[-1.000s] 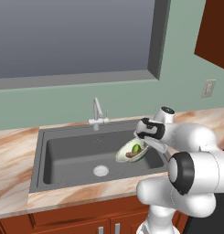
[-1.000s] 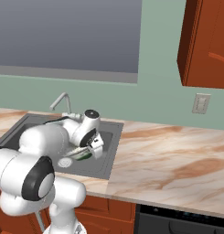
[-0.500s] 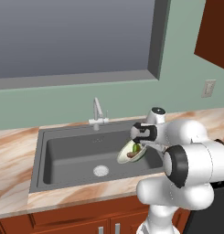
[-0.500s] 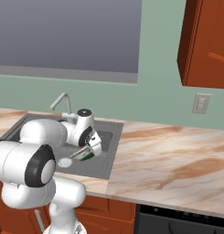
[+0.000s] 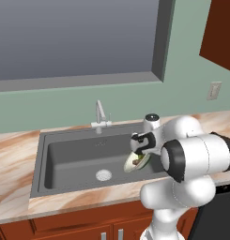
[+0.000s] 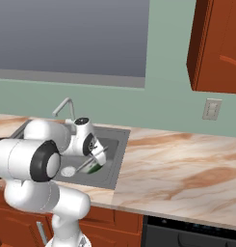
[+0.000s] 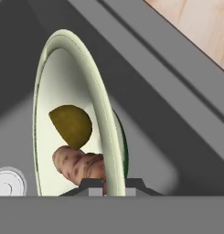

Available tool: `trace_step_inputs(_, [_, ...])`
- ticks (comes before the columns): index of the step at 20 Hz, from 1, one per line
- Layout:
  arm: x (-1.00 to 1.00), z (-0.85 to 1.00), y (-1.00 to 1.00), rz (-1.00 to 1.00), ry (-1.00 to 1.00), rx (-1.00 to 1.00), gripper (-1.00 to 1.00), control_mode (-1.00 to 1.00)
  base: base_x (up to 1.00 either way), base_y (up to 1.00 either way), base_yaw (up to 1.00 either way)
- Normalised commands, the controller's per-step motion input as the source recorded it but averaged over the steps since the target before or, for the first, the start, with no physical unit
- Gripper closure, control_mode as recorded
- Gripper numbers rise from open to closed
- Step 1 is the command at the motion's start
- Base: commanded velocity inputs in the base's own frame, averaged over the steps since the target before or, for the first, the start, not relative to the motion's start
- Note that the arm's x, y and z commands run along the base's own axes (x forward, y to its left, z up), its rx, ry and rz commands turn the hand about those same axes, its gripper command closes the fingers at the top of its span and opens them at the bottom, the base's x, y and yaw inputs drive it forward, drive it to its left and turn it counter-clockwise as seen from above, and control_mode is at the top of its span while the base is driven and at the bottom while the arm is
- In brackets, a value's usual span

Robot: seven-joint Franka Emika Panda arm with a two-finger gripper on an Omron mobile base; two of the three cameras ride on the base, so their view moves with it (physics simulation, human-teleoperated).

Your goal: Dump the potato and kiwi from the bowl so the bowl can be washed. Place the bowl in the sink after clearing the leftovers.

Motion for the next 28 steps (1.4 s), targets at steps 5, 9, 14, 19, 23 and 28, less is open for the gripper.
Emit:
trace_step_inputs(5, [0.15,-0.12,0.05,0.0,0.0,-0.07,1.0,-1.0,0.0,0.0,0.0])
trace_step_inputs(9, [0.28,-0.16,0.02,0.0,0.0,-0.09,1.0,-1.0,0.0,0.0,0.0])
trace_step_inputs(14, [0.16,-0.24,0.03,0.0,0.02,-0.11,1.0,-1.0,0.0,0.0,0.0])
trace_step_inputs(19, [0.04,-0.24,0.08,0.0,0.03,-0.14,1.0,-1.0,0.0,0.0,0.0])
trace_step_inputs(23, [0.08,-0.24,0.13,0.0,0.01,-0.14,1.0,-1.0,0.0,0.0,0.0])
trace_step_inputs(28, [0.27,-0.11,0.04,0.0,0.0,-0.09,1.0,-1.0,0.0,0.0,0.0])
